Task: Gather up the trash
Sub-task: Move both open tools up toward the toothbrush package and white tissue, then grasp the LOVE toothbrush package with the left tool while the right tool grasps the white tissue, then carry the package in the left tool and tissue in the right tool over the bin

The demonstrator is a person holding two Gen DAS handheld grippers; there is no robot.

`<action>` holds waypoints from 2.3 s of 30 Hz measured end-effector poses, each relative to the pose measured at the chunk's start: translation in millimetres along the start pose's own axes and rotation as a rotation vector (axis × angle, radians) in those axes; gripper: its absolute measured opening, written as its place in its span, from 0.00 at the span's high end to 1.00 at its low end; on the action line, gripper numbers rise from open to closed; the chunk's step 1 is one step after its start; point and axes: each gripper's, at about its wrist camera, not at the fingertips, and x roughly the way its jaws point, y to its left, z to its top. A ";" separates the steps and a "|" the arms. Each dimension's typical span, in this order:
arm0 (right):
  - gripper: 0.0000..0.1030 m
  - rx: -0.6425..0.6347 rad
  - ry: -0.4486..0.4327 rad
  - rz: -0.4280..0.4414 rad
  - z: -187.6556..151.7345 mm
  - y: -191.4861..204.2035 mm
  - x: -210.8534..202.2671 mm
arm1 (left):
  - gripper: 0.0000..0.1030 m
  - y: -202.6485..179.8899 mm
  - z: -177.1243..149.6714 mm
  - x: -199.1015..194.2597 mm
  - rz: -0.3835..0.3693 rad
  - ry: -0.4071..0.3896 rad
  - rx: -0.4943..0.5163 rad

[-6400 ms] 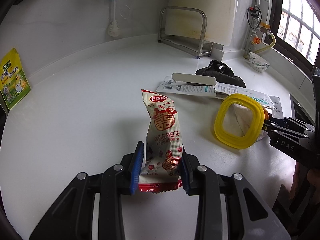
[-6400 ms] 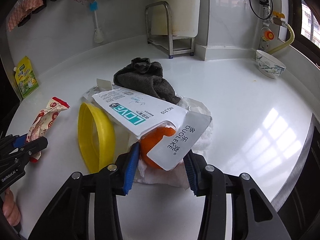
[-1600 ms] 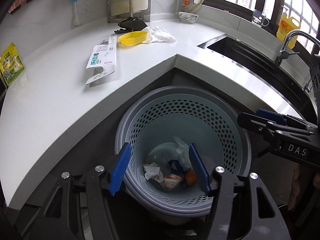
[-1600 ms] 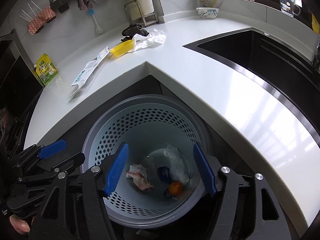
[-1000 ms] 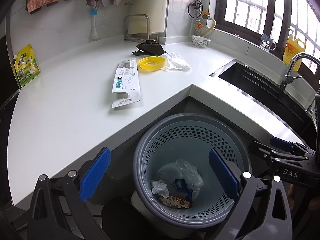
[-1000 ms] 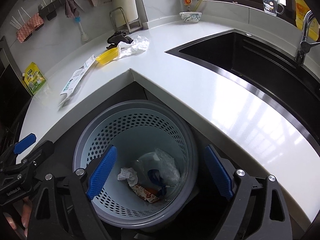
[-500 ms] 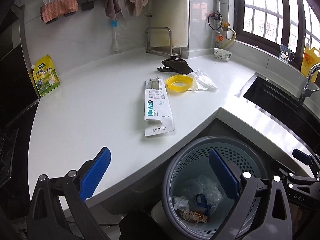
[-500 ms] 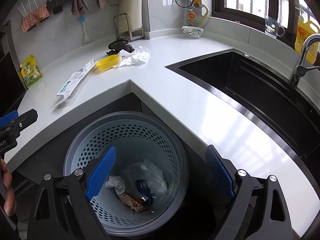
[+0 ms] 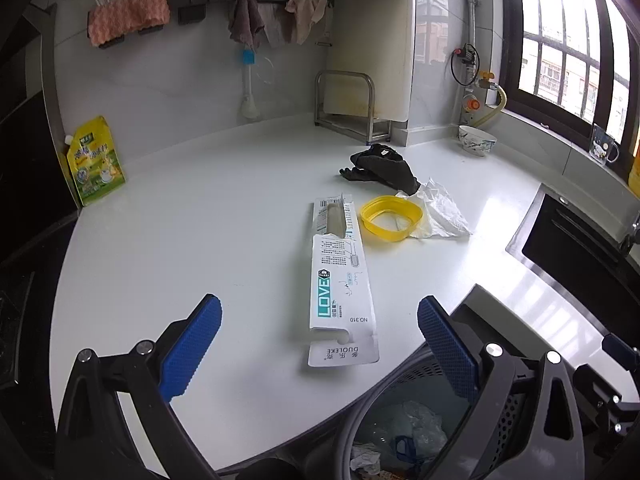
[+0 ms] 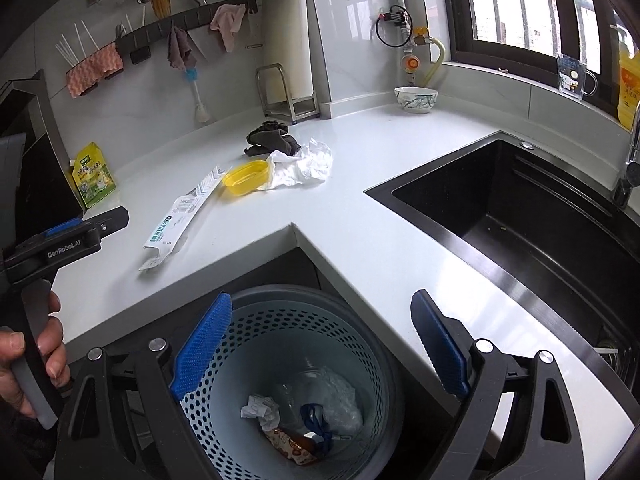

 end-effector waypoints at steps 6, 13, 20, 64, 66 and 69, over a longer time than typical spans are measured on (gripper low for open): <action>0.16 0.007 0.030 0.016 17.1 -1.1 26.9 | 0.06 -4.3 9.8 44.8 0.009 0.073 -0.011; 0.16 0.034 0.043 -0.008 56.1 -13.8 63.0 | 0.06 -7.9 21.0 90.5 0.013 0.160 -0.006; 0.16 0.030 0.052 -0.035 108.8 -19.0 126.4 | 0.06 -8.4 25.8 116.6 0.016 0.218 -0.015; 0.98 -0.055 0.132 0.029 179.7 18.2 206.4 | 0.52 6.7 43.7 133.5 0.007 0.219 0.001; 0.98 -0.051 0.101 0.021 183.7 17.9 193.9 | 0.52 8.4 44.0 128.9 0.003 0.211 -0.002; 0.98 -0.053 0.068 0.004 187.7 17.7 177.1 | 0.52 10.6 45.3 119.0 -0.003 0.192 -0.007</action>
